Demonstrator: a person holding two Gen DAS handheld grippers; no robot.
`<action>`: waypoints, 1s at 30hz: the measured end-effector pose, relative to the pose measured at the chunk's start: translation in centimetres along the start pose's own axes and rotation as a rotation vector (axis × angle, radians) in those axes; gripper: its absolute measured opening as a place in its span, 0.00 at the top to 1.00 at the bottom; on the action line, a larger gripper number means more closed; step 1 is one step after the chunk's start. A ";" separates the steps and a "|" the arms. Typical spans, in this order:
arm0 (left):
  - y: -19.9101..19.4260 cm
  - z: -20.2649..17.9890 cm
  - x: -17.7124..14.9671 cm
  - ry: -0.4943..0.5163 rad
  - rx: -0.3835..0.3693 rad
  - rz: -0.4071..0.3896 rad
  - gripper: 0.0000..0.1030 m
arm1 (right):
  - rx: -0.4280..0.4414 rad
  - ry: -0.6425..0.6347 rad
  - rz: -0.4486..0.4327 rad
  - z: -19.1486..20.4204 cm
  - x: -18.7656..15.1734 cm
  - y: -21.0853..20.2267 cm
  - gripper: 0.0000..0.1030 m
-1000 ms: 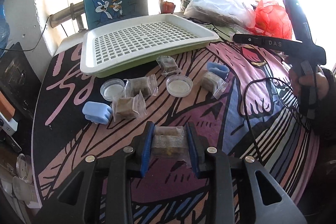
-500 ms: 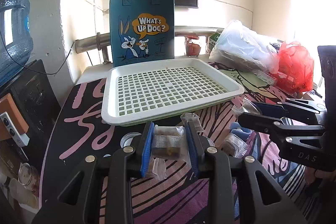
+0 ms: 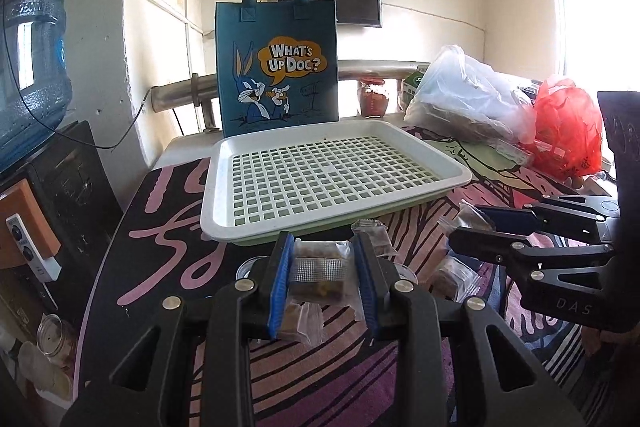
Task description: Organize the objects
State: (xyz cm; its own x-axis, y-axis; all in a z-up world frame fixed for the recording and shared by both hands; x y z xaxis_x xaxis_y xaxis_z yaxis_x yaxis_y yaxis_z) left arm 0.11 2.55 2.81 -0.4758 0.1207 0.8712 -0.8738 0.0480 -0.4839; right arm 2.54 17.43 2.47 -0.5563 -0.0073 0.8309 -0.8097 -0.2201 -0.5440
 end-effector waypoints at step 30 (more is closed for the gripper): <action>0.1 -0.2 -0.1 0.005 -0.002 0.012 0.71 | -0.002 -0.005 -0.016 0.0 0.1 -0.3 0.71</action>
State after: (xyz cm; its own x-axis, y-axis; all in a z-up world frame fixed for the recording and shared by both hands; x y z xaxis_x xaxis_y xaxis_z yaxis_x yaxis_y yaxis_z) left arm 0.08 2.75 2.69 -0.4857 0.1261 0.8650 -0.8678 0.0489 -0.4944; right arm 2.75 17.53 2.71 -0.5423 -0.0086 0.8401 -0.8189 -0.2183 -0.5309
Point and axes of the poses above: each gripper's, at about its wrist camera, not at the fingertips, and y roughly the way its jaws point, z to its left, x to its top, the point moved 5 cm from there along y, roughly the way its jaws point, and after that the axes turned 6 degrees about x, right-handed, at the moved point
